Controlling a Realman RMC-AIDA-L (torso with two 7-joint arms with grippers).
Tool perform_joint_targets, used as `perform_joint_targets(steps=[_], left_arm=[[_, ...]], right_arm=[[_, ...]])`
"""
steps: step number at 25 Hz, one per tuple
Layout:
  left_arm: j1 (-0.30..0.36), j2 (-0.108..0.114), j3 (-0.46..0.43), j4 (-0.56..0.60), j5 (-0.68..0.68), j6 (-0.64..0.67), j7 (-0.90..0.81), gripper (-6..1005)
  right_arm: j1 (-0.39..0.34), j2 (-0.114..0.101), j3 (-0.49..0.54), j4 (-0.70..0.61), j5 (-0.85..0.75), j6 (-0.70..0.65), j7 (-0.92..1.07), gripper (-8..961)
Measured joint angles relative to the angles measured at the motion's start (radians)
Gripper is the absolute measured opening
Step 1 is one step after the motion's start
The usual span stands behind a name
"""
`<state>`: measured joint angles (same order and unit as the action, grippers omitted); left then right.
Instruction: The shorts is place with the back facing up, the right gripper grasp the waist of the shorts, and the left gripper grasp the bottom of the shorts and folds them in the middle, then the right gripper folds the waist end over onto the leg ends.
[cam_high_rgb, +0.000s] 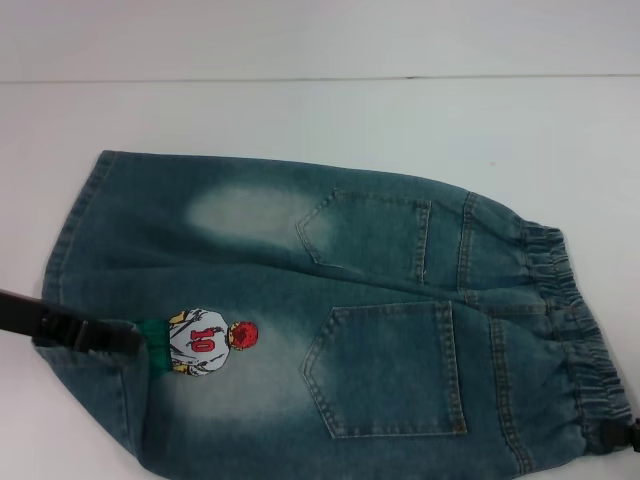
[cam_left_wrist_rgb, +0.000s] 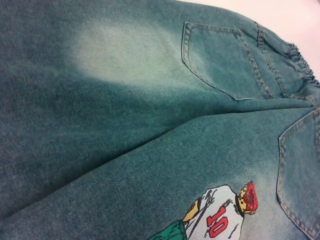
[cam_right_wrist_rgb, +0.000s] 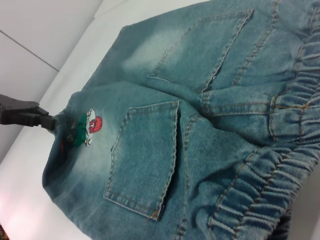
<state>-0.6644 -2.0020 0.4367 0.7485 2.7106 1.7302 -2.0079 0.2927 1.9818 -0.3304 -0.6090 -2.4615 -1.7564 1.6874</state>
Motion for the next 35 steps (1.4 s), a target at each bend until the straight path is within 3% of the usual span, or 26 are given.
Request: perform_joint_targets(steps=[12,35], left_arm=[[0.003,0.005,-0.007,-0.002,0.000,-0.003,-0.007,47],[0.056,0.045,-0.067,0.014,0.000,-0.019,0.009,46]], right_arm=[[0.011,0.008,0.009,0.000,0.004,-0.005,-0.013,52],[-0.024,0.009,0.146,0.000,0.044,-0.005,-0.060,52]])
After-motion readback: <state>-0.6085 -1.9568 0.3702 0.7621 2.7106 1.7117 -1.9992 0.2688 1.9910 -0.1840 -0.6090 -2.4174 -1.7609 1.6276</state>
